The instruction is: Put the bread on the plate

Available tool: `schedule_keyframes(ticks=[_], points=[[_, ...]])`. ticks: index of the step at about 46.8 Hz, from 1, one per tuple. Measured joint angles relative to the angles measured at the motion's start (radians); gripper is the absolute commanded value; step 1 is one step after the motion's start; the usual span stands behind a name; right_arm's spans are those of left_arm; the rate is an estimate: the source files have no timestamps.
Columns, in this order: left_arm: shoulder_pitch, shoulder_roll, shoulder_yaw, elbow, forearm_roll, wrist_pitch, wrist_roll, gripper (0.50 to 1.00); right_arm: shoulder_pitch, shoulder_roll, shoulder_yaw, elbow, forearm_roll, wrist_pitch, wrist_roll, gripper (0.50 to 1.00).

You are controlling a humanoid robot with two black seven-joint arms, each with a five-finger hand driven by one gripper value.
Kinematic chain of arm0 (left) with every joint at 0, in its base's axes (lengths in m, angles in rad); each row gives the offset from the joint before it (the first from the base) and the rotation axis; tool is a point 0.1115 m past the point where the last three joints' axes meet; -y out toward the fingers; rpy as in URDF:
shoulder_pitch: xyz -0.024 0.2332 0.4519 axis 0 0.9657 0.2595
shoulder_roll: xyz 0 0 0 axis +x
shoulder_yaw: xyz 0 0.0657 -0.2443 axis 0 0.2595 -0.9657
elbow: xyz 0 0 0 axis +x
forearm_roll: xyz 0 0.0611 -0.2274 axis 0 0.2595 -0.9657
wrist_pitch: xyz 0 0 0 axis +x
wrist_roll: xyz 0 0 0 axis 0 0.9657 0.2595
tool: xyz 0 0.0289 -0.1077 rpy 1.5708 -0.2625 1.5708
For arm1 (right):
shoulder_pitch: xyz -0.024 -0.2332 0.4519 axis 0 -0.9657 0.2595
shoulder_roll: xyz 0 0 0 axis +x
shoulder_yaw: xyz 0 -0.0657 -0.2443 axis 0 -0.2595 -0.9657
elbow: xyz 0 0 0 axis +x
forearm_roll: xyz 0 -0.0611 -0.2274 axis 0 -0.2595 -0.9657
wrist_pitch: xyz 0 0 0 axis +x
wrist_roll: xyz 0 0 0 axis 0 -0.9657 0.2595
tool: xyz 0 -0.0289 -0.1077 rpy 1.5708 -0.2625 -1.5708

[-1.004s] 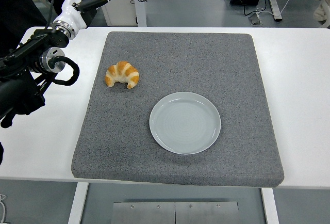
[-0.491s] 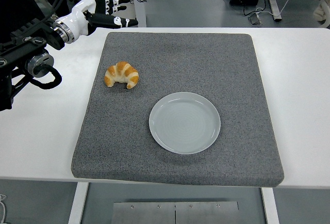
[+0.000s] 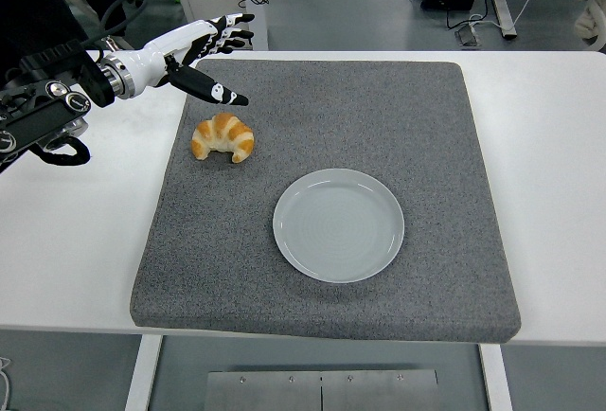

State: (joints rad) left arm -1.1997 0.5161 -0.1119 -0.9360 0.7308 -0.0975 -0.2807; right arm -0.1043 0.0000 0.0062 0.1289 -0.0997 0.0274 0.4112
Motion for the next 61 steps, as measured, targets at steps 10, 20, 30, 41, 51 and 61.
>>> schedule_keyframes(ticks=[10,20,30,41,51,61], points=[[0.004,0.021,0.007,-0.020,0.112,0.026,0.022,0.960,0.000,0.000,0.000,0.000,0.000,0.000,0.000,1.000],[0.003,0.020,0.097,-0.020,0.151,0.102,0.023,0.958,0.000,0.000,0.000,0.000,0.000,0.000,0.000,1.000],[0.002,0.008,0.177,-0.020,0.166,0.181,0.022,0.960,0.000,0.000,0.000,0.000,0.000,0.000,0.000,1.000],[0.004,-0.002,0.232,-0.004,0.167,0.226,0.021,0.958,0.000,0.000,0.000,0.000,0.000,0.000,-0.001,1.000],[0.008,-0.010,0.246,0.003,0.167,0.245,0.023,0.958,0.000,0.000,0.000,0.000,0.000,0.000,-0.001,1.000],[0.017,-0.061,0.261,0.065,0.174,0.271,0.023,0.958,0.000,0.000,0.000,0.000,0.000,0.000,0.000,1.000]])
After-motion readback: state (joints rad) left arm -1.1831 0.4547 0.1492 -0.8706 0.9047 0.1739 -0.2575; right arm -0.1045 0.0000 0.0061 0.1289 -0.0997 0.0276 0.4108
